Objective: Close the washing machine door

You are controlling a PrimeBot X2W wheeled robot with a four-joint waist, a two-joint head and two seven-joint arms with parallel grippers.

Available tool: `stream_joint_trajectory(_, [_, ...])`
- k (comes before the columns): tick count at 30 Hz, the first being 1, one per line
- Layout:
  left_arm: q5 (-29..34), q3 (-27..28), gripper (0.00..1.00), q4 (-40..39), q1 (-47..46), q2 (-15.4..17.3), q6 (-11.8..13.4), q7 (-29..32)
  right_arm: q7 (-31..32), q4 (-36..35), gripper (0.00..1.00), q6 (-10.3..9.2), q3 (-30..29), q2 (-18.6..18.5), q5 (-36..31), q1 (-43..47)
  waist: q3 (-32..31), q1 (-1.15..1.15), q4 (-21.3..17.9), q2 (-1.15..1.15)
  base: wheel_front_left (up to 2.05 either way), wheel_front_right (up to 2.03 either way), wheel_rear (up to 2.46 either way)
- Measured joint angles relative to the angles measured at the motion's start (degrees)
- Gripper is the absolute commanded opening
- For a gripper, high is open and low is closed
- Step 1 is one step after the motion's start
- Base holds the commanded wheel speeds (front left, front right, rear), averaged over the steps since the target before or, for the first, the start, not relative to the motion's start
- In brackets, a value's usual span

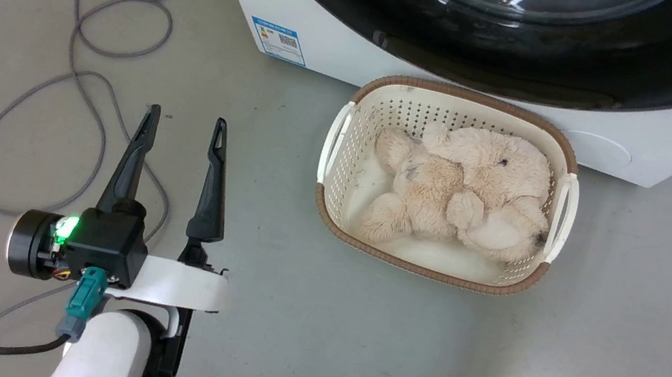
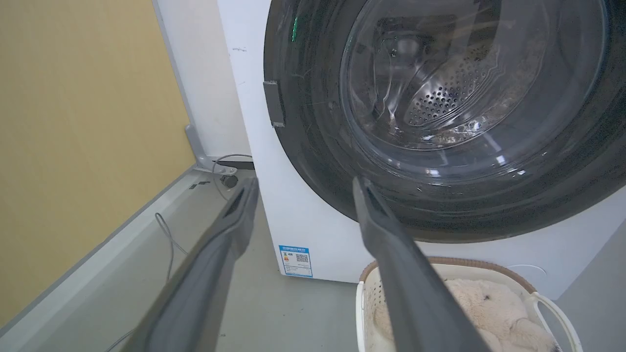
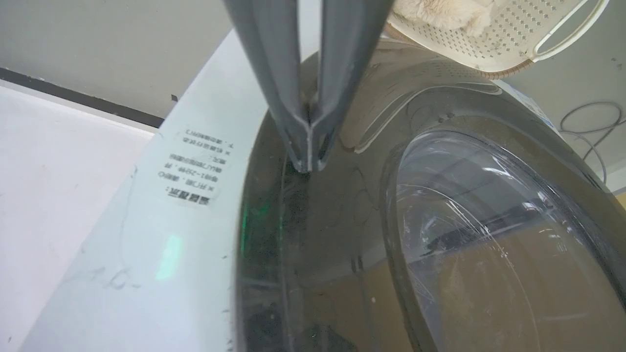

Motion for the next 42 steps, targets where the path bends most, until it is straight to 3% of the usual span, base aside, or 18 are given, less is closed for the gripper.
stream_joint_trajectory(12, [0.00, 0.51, 1.00, 0.32, -0.10, -0.02, 0.23, 0.00, 0.00, 2.34, 0.00, -0.02, -2.50, 2.24, -3.83, -1.34, -1.93, 0.00, -0.90, 0.00, 0.00, 0.00, 0.00])
stream_joint_trajectory(26, [1.09, 3.82, 1.00, 3.68, 3.20, 0.04, -0.13, 0.00, -0.02, -29.43, 0.00, -0.03, -7.01, 9.99, -3.55, 16.50, -10.80, -0.01, -5.13, 0.00, 0.00, 0.00, 0.00])
stream_joint_trajectory(33, [1.34, 5.14, 1.00, 4.91, 6.19, 0.76, -0.55, 0.00, -0.02, -34.67, 0.00, -0.03, -4.20, 13.97, -3.03, 26.53, -15.26, -0.01, -8.21, 0.00, 0.00, 0.00, 0.00])
stream_joint_trajectory(39, [1.70, 5.44, 1.00, 5.47, 9.09, 1.18, -0.63, 0.00, -0.02, -34.35, 0.00, -0.03, -1.54, 16.02, -1.52, 34.43, -18.96, -0.01, -10.13, 0.00, 0.00, 0.00, 0.00])
stream_joint_trajectory(40, [1.70, 5.38, 1.00, 5.63, 9.51, 1.18, -0.74, 0.00, -0.03, -33.62, 0.07, -0.03, -1.46, 16.31, -0.89, 35.50, -19.52, -0.01, -10.32, 0.00, 0.00, 0.00, 0.00])
stream_joint_trajectory(41, [1.70, 5.32, 1.00, 5.76, 9.89, 1.18, -0.94, 0.00, -0.01, -32.61, 0.37, -0.03, -1.09, 16.51, -0.21, 36.56, -20.07, -0.01, -10.45, 0.00, 0.00, 0.00, 0.00])
stream_joint_trajectory(42, [1.70, 5.26, 1.00, 5.82, 10.30, 1.16, -1.03, 0.00, -0.01, -32.01, 0.99, -0.03, -0.87, 16.78, 0.26, 37.74, -20.61, -0.01, -10.56, 0.00, 0.00, 0.00, 0.00])
